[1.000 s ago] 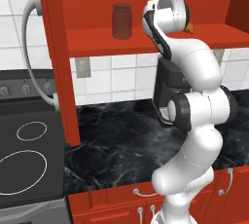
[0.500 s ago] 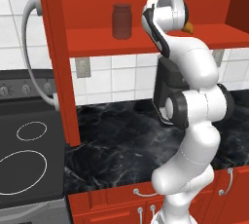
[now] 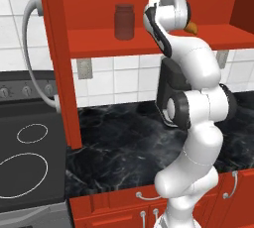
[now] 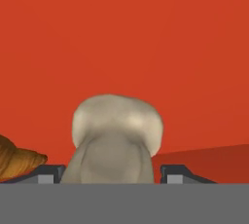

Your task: Pick the candle and jar from the dining table and place them in the open cabinet. Close the cabinet after placing the objects.

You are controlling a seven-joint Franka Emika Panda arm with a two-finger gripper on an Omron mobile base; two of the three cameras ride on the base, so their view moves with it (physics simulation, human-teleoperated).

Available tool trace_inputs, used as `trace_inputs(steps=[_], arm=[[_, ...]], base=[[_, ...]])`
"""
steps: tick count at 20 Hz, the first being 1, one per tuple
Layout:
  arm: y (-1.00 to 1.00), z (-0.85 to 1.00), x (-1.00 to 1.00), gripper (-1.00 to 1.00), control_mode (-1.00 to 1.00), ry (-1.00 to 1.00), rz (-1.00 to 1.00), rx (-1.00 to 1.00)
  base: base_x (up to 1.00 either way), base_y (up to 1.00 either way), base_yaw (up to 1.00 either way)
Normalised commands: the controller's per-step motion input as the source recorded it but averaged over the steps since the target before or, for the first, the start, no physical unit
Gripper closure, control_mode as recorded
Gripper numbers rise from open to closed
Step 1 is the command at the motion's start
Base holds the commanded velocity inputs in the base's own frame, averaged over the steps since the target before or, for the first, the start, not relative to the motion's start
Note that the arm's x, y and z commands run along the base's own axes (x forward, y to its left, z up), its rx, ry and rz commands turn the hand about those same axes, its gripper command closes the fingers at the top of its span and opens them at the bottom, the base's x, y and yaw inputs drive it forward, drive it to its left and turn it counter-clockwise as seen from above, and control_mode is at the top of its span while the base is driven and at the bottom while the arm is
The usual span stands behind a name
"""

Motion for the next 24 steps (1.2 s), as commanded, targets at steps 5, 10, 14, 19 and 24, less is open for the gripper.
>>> trace_inputs(steps=[5, 10, 14, 19, 24], arm=[[0.09, 0.00, 0.00, -1.00, -1.00, 0.00, 0.00, 0.00], [0.08, 0.00, -0.11, -1.00, -1.00, 0.00, 0.00, 0.00], [0.04, 0.03, -0.48, -1.00, -1.00, -0.05, 0.00, 0.00], [0.00, 0.00, -0.71, -1.00, -1.00, -0.09, 0.00, 0.00], [0.00, -0.13, -0.72, -1.00, -1.00, -0.11, 0.00, 0.00]], base=[[0.00, 0.00, 0.00], [0.00, 0.00, 0.00], [0.00, 0.00, 0.00], [0.00, 0.00, 0.00], [0.00, 0.00, 0.00]])
